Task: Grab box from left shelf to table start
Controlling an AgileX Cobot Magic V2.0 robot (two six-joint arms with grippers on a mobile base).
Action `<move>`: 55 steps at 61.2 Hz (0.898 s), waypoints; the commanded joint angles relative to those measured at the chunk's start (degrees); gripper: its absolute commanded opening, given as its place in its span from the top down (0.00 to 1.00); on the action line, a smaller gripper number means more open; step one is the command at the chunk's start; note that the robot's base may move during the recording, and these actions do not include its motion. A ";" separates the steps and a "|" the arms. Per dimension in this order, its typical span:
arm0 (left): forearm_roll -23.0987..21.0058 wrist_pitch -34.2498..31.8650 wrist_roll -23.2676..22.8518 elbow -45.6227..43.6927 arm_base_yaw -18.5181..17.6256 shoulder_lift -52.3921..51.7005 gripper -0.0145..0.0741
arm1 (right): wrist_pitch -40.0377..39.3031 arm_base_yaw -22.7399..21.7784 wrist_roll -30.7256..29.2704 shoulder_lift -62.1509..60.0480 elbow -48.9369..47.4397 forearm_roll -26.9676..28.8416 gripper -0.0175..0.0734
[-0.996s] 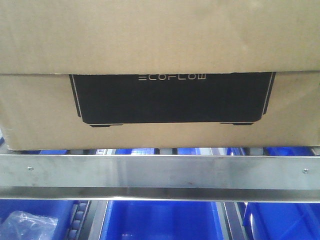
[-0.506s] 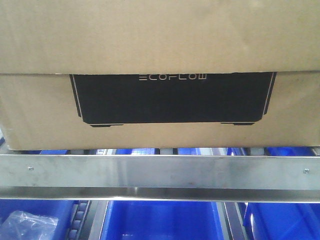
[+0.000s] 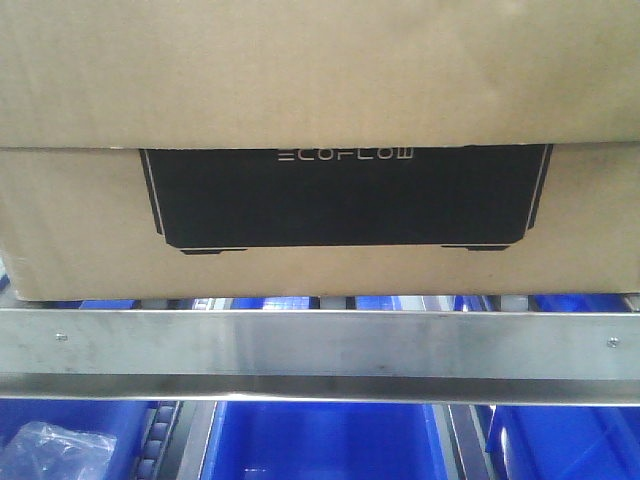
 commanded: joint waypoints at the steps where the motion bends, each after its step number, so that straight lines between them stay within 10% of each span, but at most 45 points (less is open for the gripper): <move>1: 0.23 -2.15 -0.45 -1.91 -0.02 -2.02 0.93 | 3.38 -0.22 -1.17 1.22 -5.22 2.79 0.79; 55: 0.12 -2.15 -0.45 -1.91 -0.02 -2.02 0.93 | 26.63 -0.22 -9.86 52.86 -48.37 6.22 0.76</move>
